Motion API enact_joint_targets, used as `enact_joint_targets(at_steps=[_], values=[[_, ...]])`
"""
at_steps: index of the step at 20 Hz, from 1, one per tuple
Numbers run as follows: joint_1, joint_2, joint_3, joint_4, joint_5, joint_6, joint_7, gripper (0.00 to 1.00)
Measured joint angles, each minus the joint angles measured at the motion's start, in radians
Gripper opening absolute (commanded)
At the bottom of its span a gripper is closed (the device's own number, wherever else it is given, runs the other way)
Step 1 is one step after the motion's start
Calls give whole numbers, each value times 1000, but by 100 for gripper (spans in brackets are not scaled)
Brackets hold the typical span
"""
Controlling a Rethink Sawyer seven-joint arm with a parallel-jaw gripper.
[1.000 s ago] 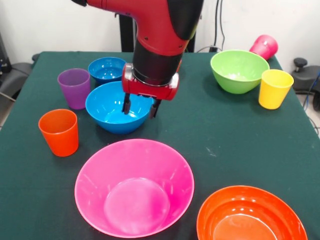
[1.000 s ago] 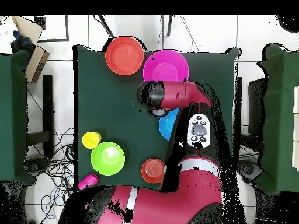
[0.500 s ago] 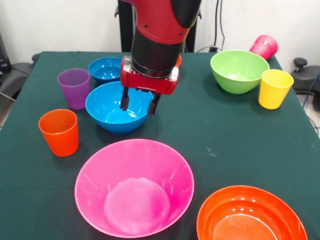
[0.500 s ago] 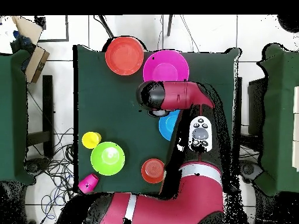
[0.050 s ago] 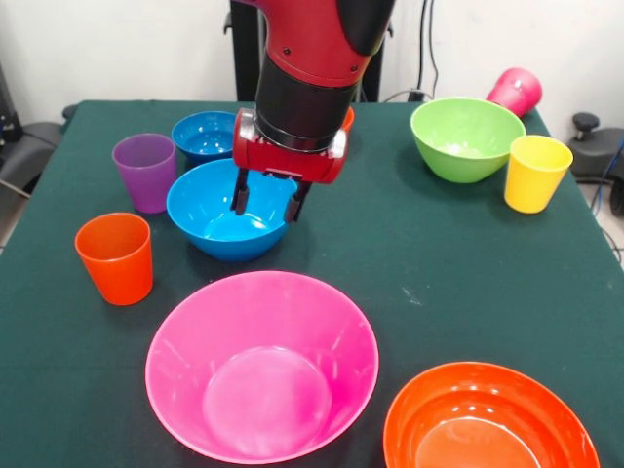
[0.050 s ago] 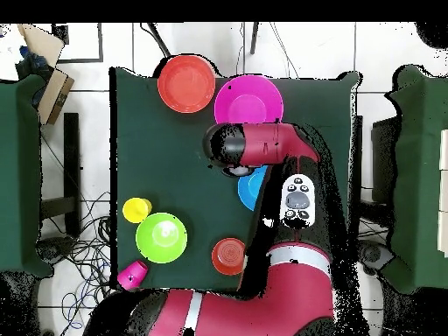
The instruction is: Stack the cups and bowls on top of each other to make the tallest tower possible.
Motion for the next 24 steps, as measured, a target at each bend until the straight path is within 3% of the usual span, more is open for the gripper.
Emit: enact_joint_targets(at_steps=[24], values=[[10, 0, -10, 11, -16, 0, 0, 100]])
